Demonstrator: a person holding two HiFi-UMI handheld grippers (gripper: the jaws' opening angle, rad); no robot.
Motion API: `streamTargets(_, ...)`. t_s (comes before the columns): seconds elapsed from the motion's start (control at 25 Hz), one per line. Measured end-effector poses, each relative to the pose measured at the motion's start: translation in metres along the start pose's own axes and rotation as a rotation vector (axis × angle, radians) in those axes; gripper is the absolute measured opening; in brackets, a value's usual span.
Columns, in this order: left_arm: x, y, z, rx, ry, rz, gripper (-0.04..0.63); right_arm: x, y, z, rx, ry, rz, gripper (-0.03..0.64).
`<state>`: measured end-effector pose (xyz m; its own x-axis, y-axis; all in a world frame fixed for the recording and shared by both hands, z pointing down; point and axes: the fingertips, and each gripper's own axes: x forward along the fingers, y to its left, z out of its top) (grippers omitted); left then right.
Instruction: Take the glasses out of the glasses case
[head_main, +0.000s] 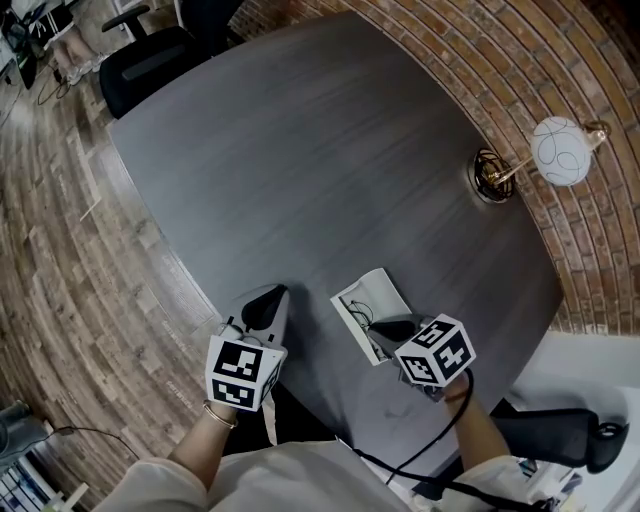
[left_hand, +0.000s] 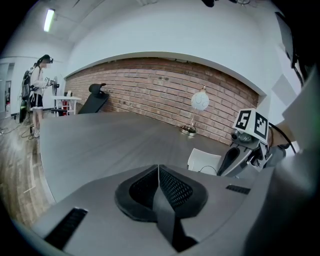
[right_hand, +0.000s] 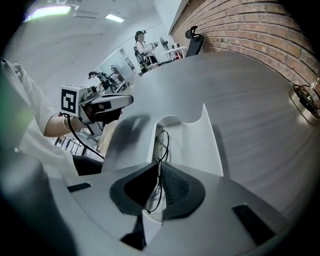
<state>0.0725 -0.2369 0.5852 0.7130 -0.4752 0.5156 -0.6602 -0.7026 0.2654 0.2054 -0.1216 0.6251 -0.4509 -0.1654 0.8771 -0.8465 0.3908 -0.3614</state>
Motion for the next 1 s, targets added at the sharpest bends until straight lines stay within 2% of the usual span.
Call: streamTargets(1.0,-0.009,-0.014,0.031,0.057,-0.04,-0.032,0.025,-0.035,-0.013,0.023,0.021,-0.175,-0.192,0.048)
